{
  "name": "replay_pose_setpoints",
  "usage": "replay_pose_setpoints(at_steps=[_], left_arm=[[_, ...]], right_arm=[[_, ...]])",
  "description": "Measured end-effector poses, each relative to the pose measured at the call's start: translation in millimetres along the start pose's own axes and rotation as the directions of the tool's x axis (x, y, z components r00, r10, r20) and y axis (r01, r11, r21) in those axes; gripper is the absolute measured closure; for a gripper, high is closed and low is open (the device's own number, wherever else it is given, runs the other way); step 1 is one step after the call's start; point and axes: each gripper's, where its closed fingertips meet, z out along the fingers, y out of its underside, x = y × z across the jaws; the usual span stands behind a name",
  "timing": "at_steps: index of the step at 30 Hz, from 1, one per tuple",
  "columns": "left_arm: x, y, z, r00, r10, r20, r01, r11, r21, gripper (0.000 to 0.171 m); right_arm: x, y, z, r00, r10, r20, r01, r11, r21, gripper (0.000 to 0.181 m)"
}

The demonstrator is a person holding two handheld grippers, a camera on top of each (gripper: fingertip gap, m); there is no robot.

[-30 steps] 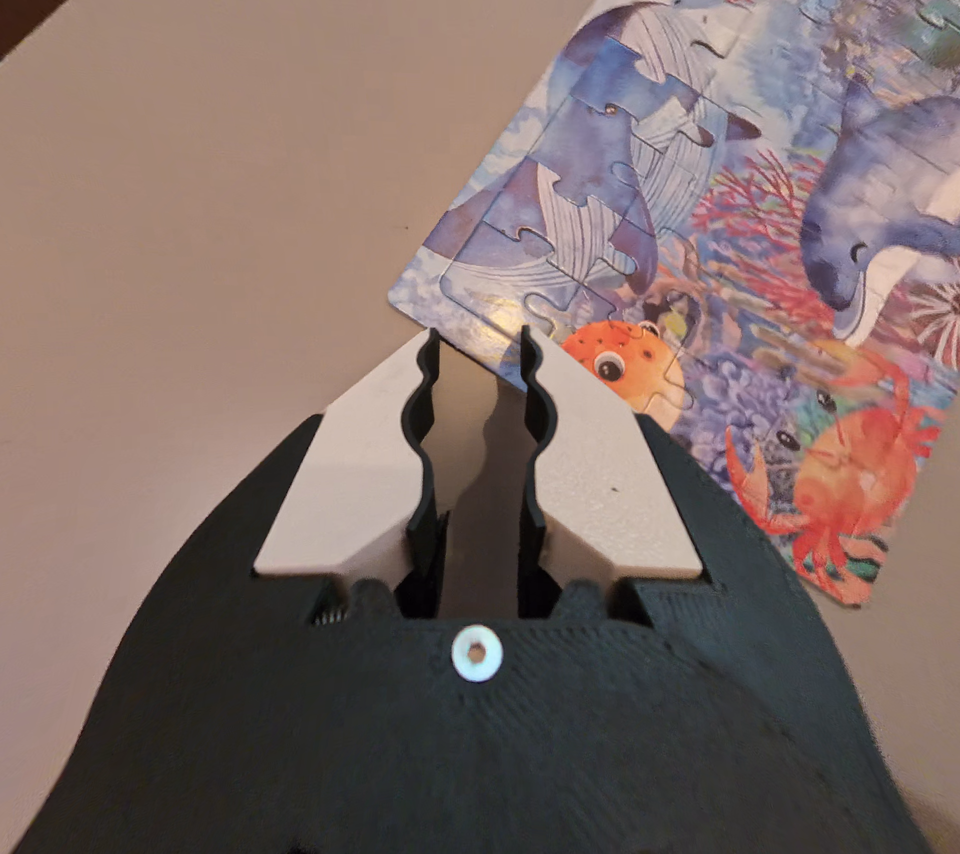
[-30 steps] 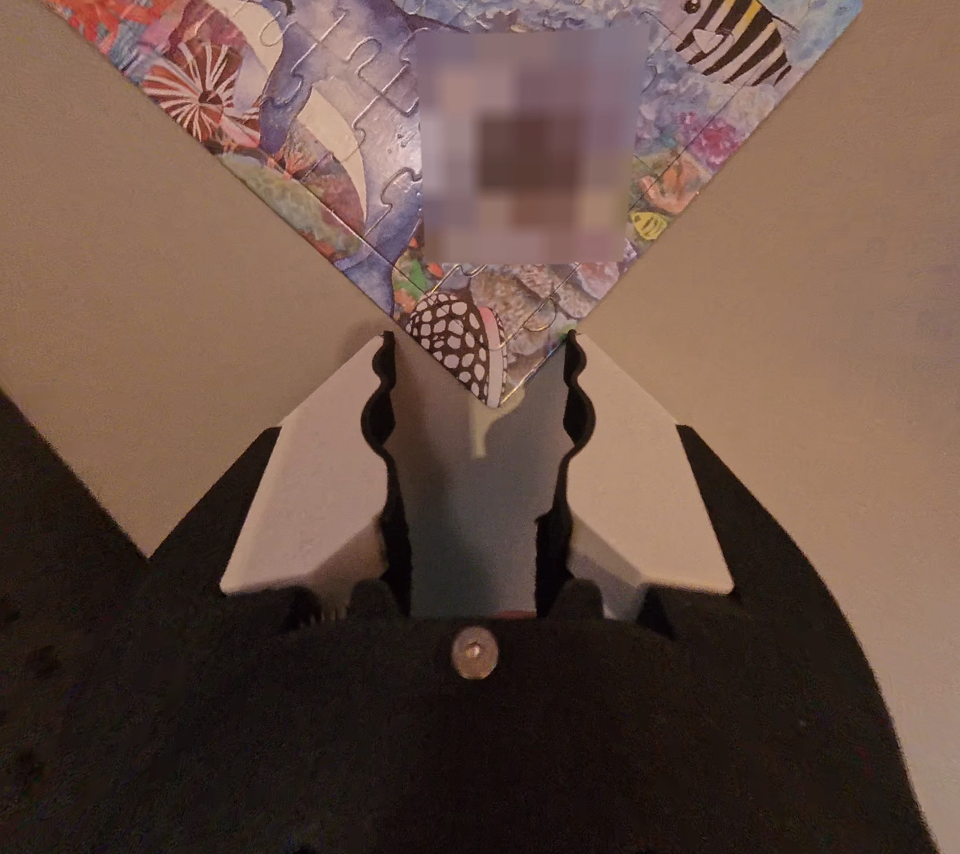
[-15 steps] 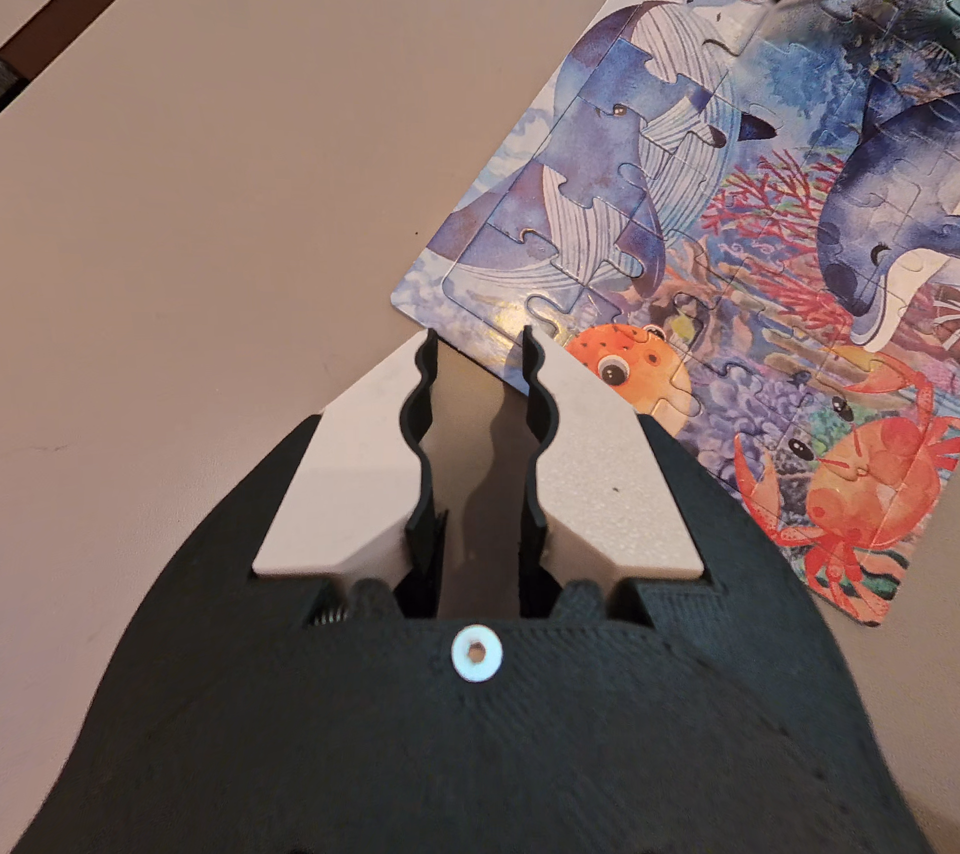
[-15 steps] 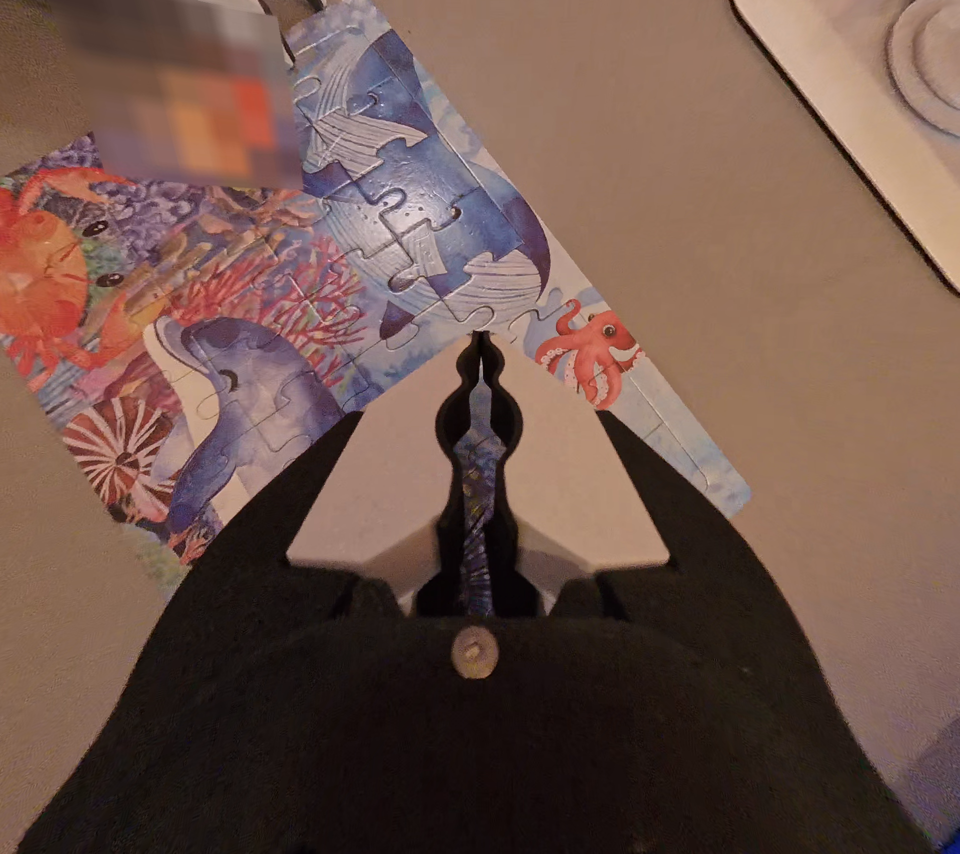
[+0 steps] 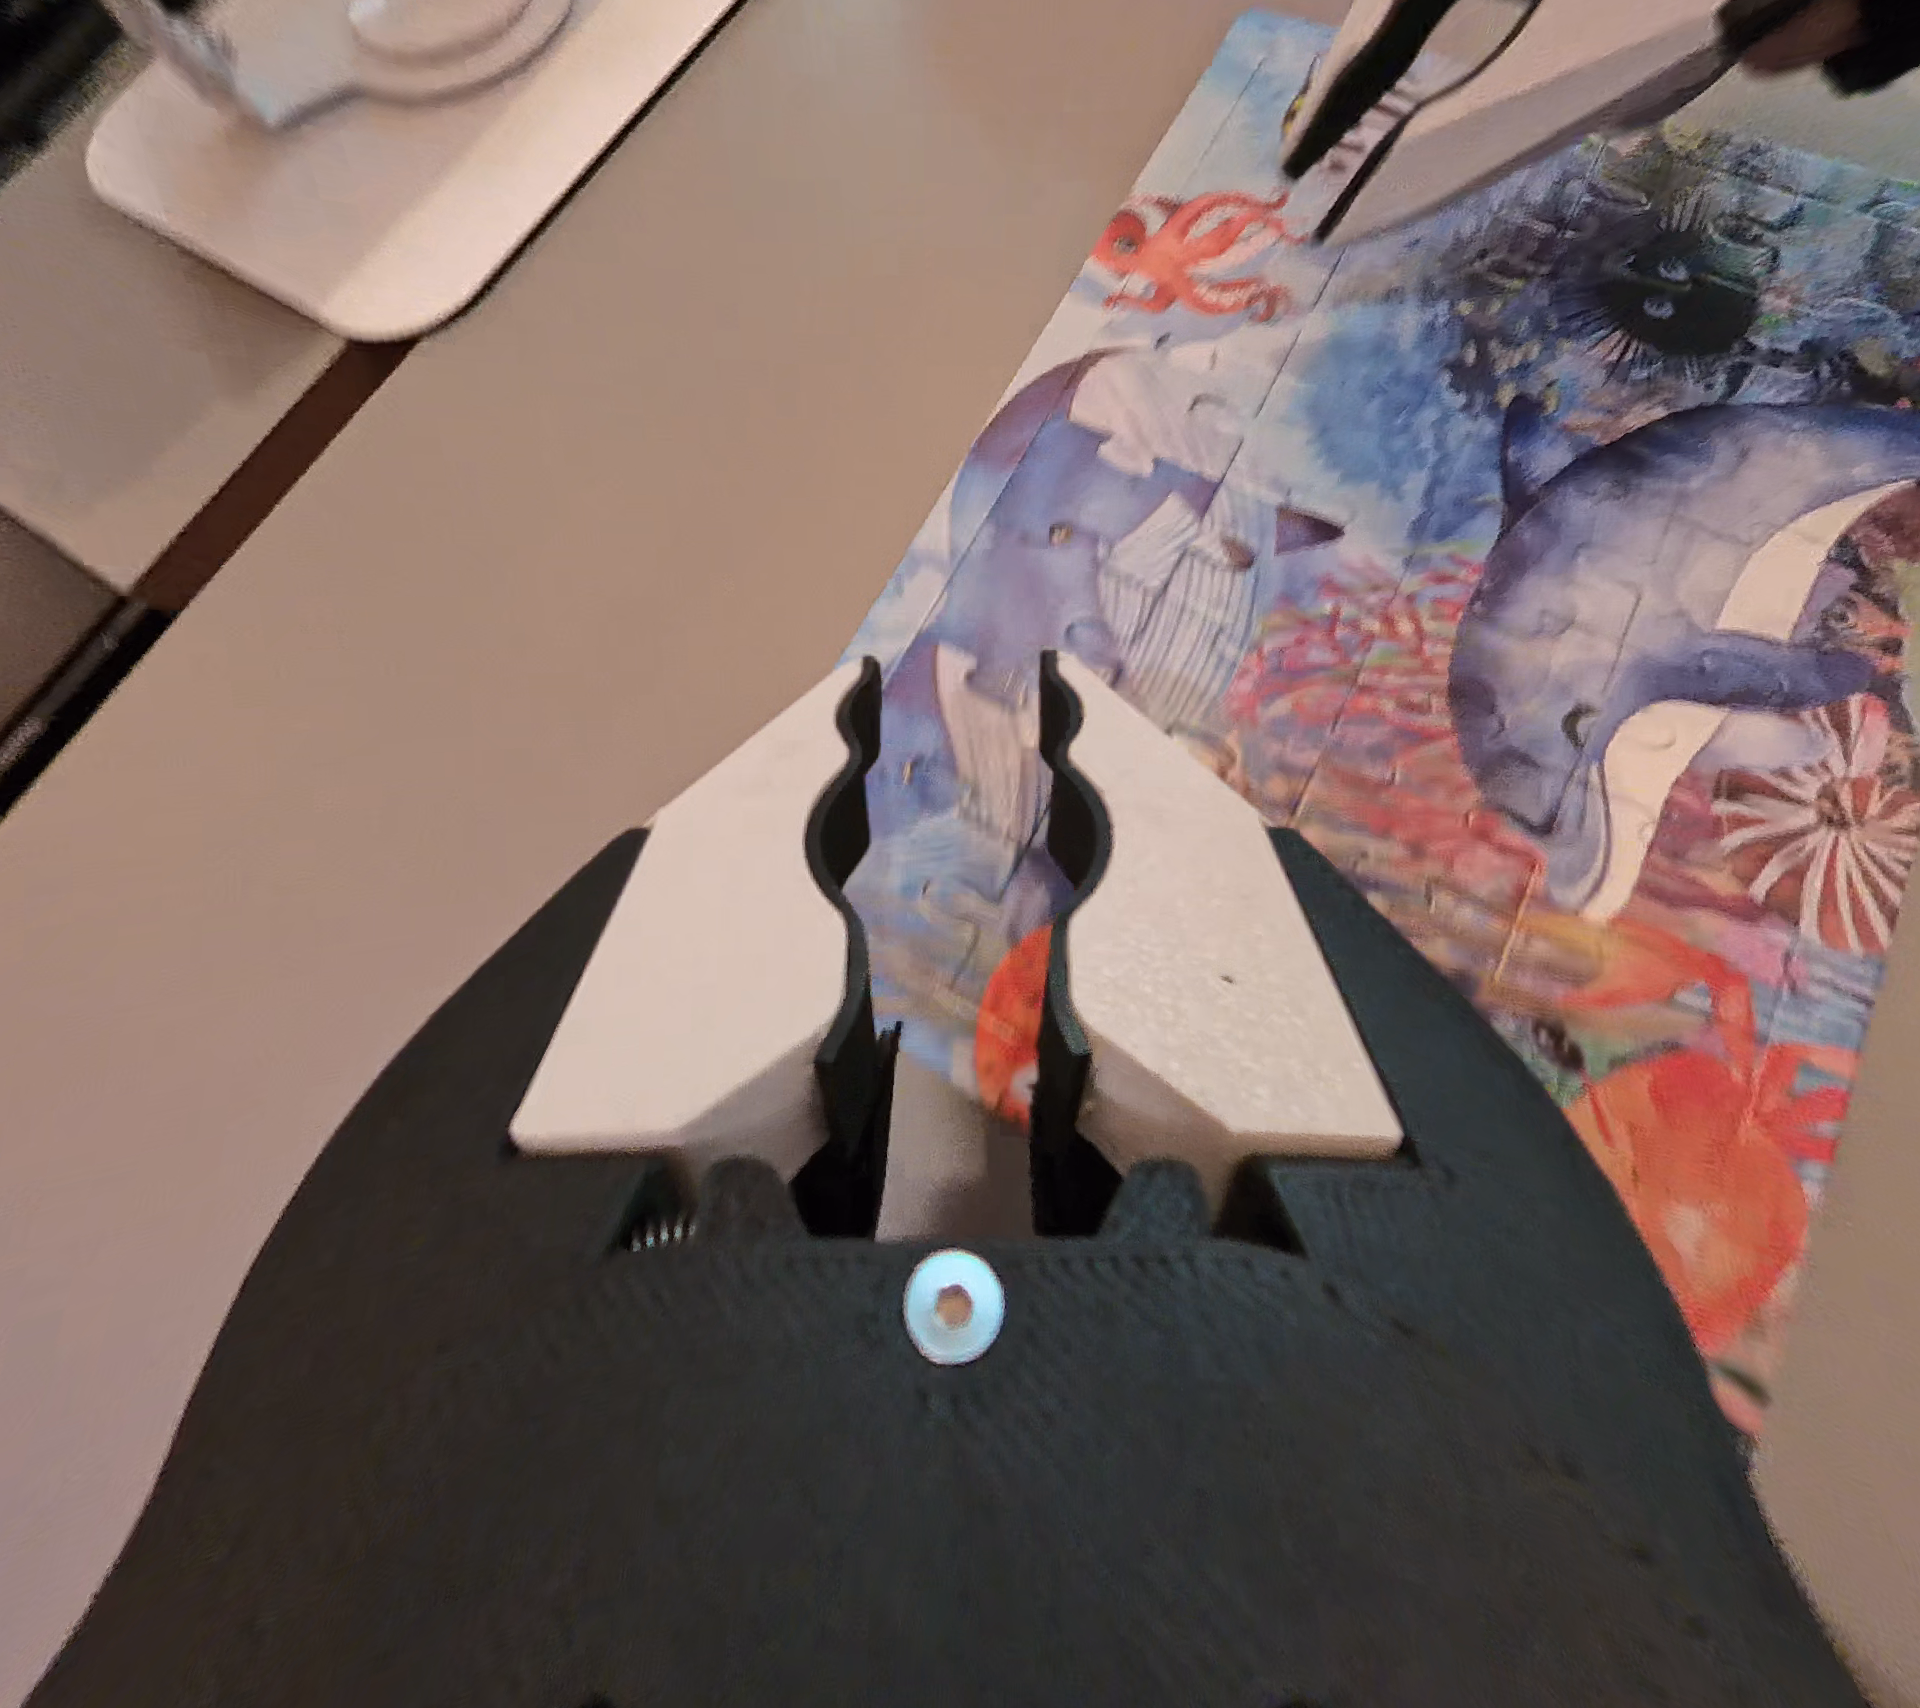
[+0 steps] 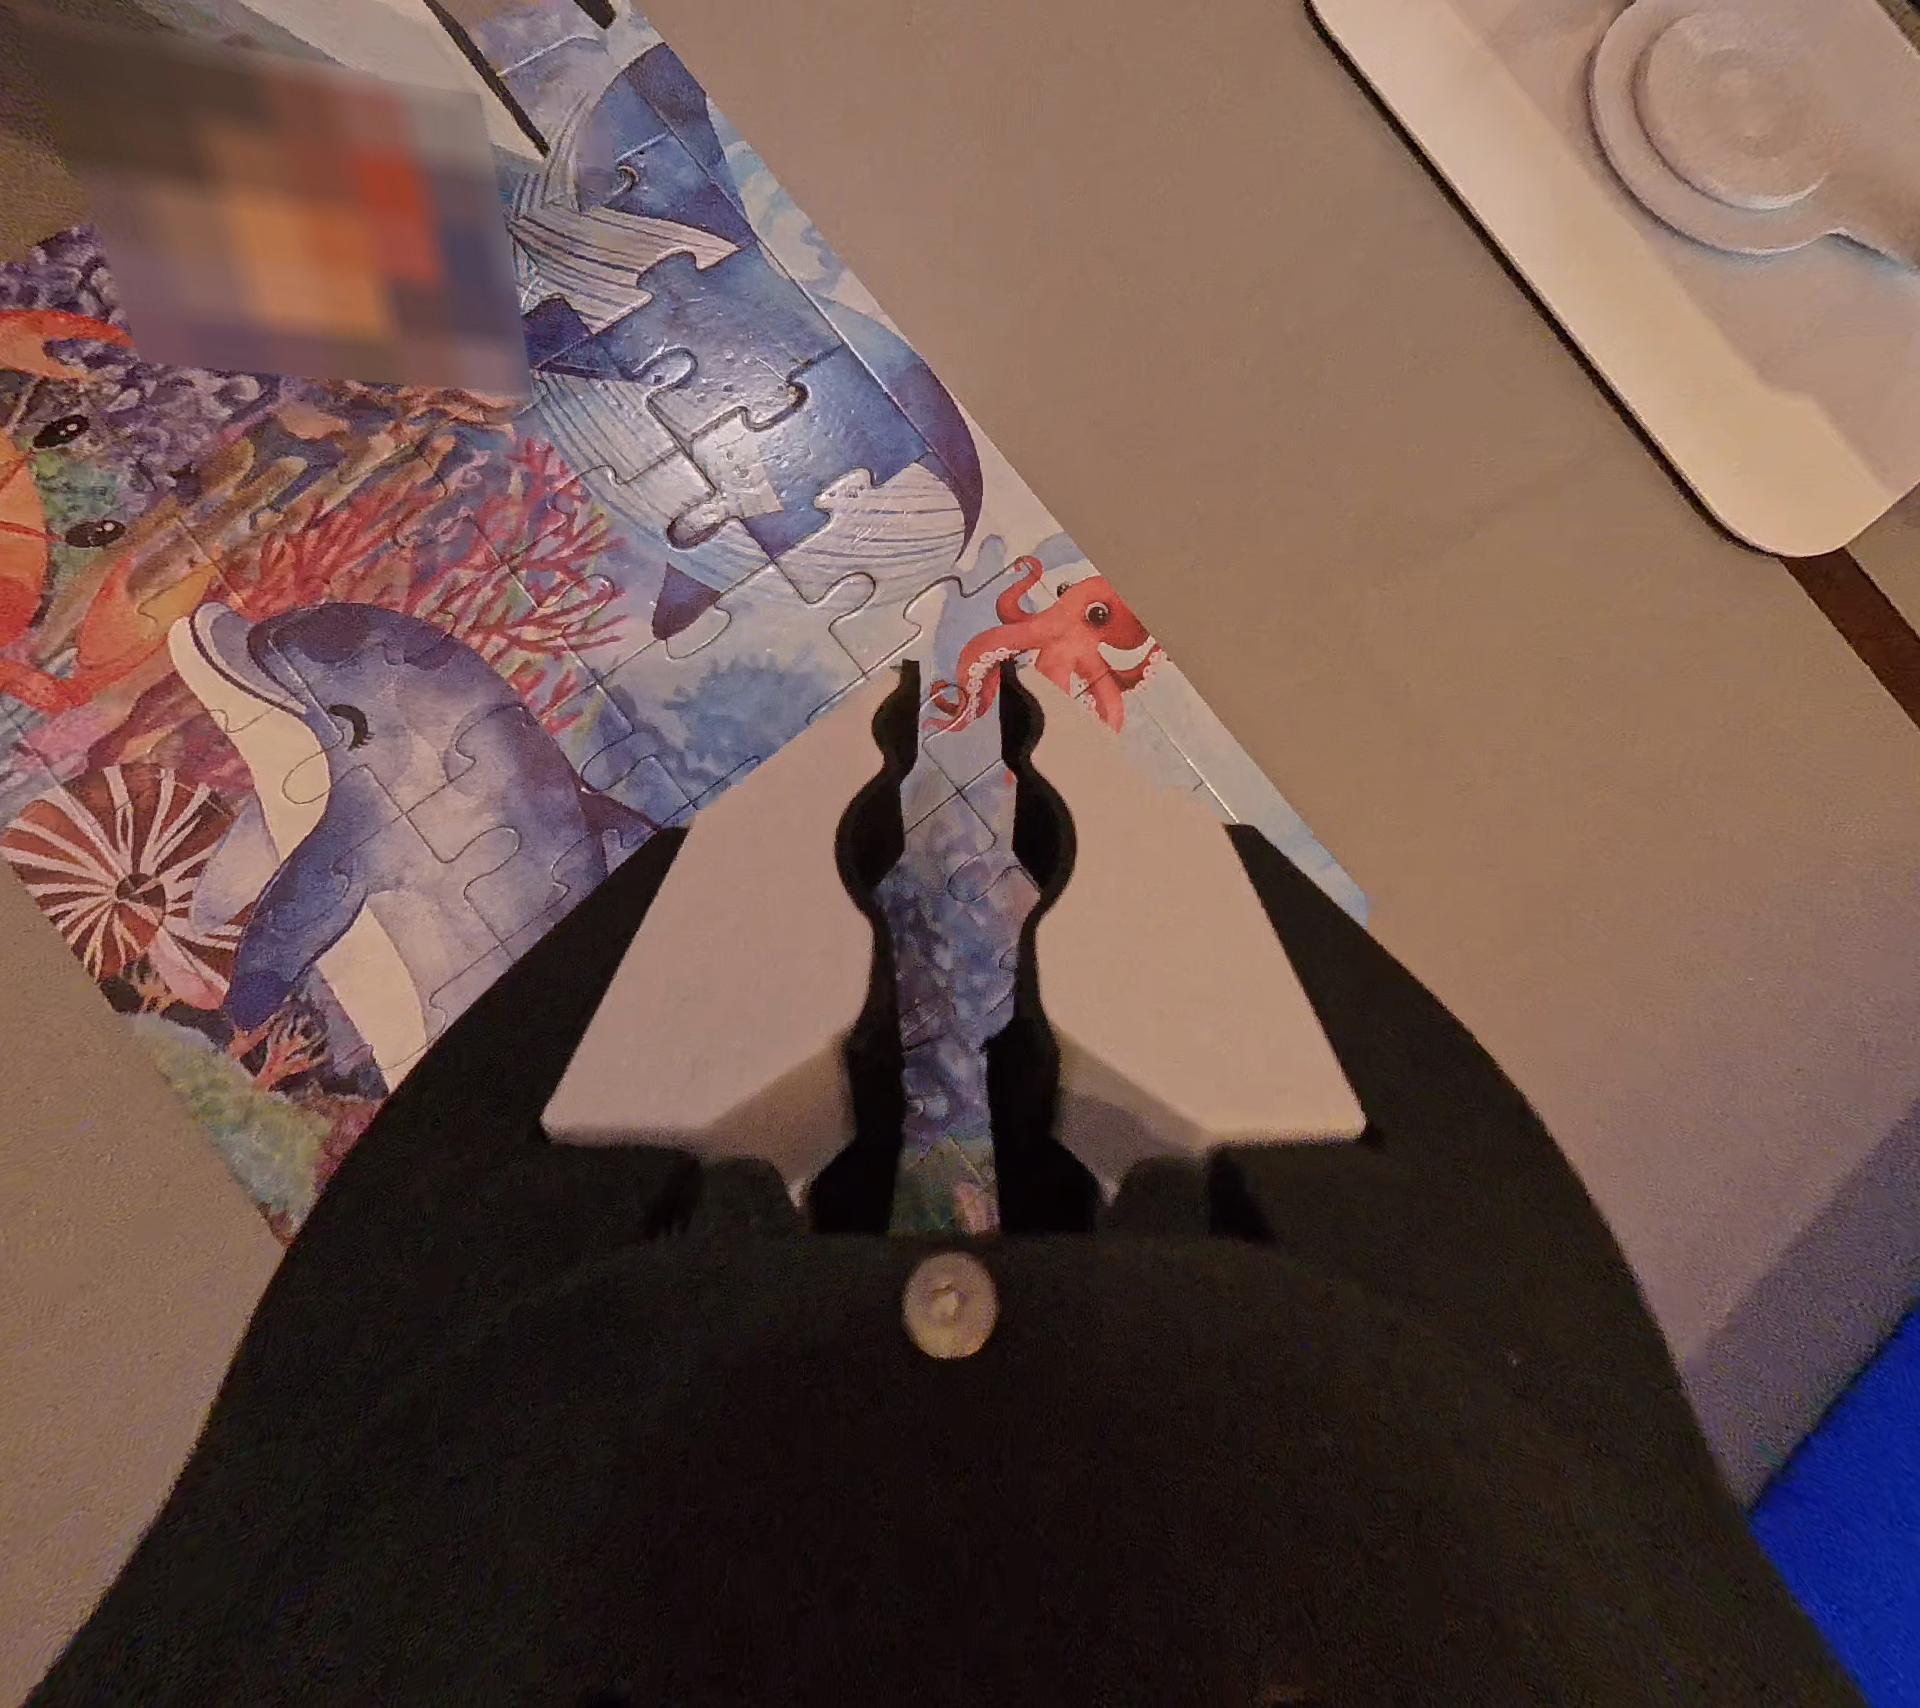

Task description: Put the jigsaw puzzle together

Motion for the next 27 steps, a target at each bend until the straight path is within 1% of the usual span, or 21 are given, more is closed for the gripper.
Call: replay_pose_setpoints(at_steps=[3,4,5,6,8,9,10,11,12,13,14,16,17,19,20,21,22,23,24,25,27], left_arm=[[20,-21,22,0.997,0.071,0.002,-0.071,0.997,0.02,0.146],[26,-24,28,0.995,0.095,0.002,-0.095,0.995,0.02,0.148],[32,-27,35,0.994,0.112,-0.011,-0.111,0.994,0.016,0.148],[38,-29,42,0.992,0.121,-0.02,-0.121,0.993,0.009,0.148],[39,-30,52,0.991,0.137,-0.002,-0.137,0.991,-0.01,0.154],[39,-31,55,0.991,0.134,0.001,-0.134,0.991,-0.01,0.155],[39,-33,57,0.992,0.123,-0.002,-0.123,0.992,-0.001,0.156],[39,-33,58,0.994,0.11,-0.006,-0.11,0.994,0.005,0.156],[39,-32,59,0.995,0.104,-0.01,-0.104,0.995,0.001,0.155],[39,-30,59,0.994,0.105,-0.015,-0.106,0.994,-0.008,0.155],[38,-28,58,0.994,0.108,-0.013,-0.108,0.994,-0.015,0.155],[33,-24,57,0.995,0.097,-0.007,-0.097,0.995,-0.025,0.154],[31,-24,55,0.996,0.092,-0.003,-0.092,0.996,-0.024,0.154],[26,-22,51,0.997,0.076,-0.003,-0.076,0.997,-0.024,0.155],[24,-20,49,0.998,0.069,-0.004,-0.069,0.997,-0.026,0.155],[22,-19,48,0.998,0.063,-0.001,-0.063,0.998,-0.027,0.155],[21,-18,46,0.998,0.059,-0.001,-0.059,0.998,-0.028,0.155],[19,-17,45,0.998,0.056,-0.003,-0.056,0.998,-0.032,0.155],[17,-15,43,0.998,0.055,0.001,-0.055,0.998,-0.036,0.155],[13,-13,41,0.999,0.053,0.006,-0.053,0.998,-0.039,0.154],[5,-6,30,0.999,0.038,0.009,-0.037,0.998,-0.048,0.151]], right_arm=[[-4,-8,12,1.0,-0.022,0.006,0.022,1.0,0.009,0.166],[-4,-9,17,0.999,-0.038,-0.001,0.038,0.999,-0.002,0.164],[-1,-10,23,0.999,-0.042,-0.009,0.042,0.999,-0.011,0.158],[0,-11,28,1.0,-0.03,0.001,0.03,0.999,-0.015,0.156],[2,-13,36,1.0,0.007,0.025,-0.007,1.0,-0.016,0.163],[5,-15,38,1.0,0.019,0.018,-0.019,1.0,-0.008,0.169],[7,-17,41,0.999,0.027,0.019,-0.027,1.0,-0.006,0.178],[7,-19,44,0.999,0.034,0.022,-0.034,0.999,-0.002,0.181],[6,-19,48,0.999,0.027,0.029,-0.027,1.0,-0.013,0.181],[7,-12,54,1.0,0.006,0.018,-0.004,0.998,-0.069,0.181],[10,-14,56,1.0,-0.021,-0.004,0.021,0.998,-0.066,0.181],[10,-13,56,1.0,-0.016,0.01,0.017,0.993,-0.114,0.181],[10,-16,55,1.0,-0.025,0.009,0.025,0.993,-0.116,0.181],[4,-31,50,0.999,-0.03,0.02,0.031,0.999,-0.039,0.181],[0,-34,49,0.999,-0.041,0.033,0.042,0.999,-0.027,0.181],[0,-31,52,0.998,-0.059,0.025,0.061,0.997,-0.047,0.181],[-1,-22,57,0.997,-0.071,0.022,0.073,0.993,-0.095,0.181],[-3,-22,59,0.997,-0.07,0.028,0.072,0.994,-0.086,0.181],[-4,-20,59,0.998,-0.053,0.045,0.058,0.993,-0.105,0.181],[0,-18,57,0.998,-0.053,0.029,0.056,0.99,-0.126,0.181],[5,-23,46,0.999,-0.046,0.003,0.046,0.997,-0.068,0.181]])
